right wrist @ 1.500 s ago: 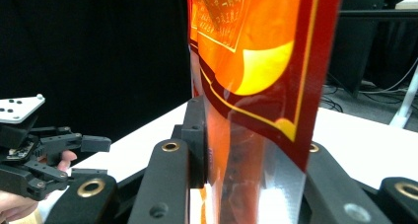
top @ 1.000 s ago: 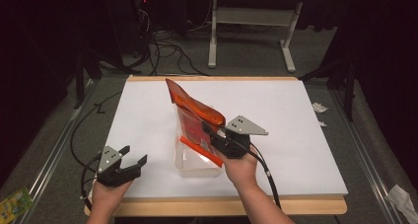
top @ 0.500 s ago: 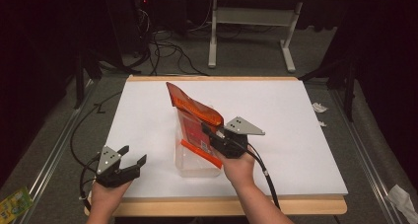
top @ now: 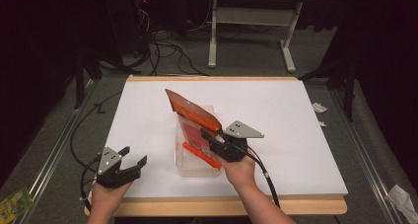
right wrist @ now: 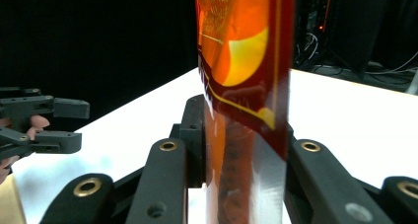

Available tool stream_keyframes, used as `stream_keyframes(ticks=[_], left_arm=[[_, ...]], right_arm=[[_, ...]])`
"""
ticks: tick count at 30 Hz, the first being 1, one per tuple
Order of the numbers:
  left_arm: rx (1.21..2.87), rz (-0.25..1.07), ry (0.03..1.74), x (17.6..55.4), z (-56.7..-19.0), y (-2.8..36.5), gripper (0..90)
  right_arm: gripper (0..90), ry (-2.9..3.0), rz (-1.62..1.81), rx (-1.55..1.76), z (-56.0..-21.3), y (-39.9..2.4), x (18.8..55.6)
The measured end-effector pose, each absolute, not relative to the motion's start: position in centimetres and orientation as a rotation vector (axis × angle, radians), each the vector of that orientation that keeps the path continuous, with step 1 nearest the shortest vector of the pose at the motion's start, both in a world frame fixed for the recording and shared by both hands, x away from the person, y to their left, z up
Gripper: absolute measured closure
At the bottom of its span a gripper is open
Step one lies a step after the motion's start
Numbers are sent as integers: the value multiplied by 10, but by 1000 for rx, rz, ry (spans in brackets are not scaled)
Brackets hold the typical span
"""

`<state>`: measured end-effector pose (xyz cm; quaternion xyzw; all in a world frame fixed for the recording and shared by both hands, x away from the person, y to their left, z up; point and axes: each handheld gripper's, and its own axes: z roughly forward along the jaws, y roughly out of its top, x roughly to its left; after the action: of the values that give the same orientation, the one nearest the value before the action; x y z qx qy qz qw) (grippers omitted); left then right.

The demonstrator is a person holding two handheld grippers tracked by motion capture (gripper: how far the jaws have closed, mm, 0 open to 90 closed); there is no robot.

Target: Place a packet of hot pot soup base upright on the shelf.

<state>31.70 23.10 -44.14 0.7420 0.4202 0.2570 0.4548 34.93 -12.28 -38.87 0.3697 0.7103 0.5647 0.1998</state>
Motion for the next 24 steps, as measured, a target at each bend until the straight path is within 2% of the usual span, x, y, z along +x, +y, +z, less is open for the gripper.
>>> stream_keyframes(ticks=[24], left_arm=[[1859,624,1034,319,-445,228,297]], right_arm=[[691,2008,1566,1114,-416,-153,338]])
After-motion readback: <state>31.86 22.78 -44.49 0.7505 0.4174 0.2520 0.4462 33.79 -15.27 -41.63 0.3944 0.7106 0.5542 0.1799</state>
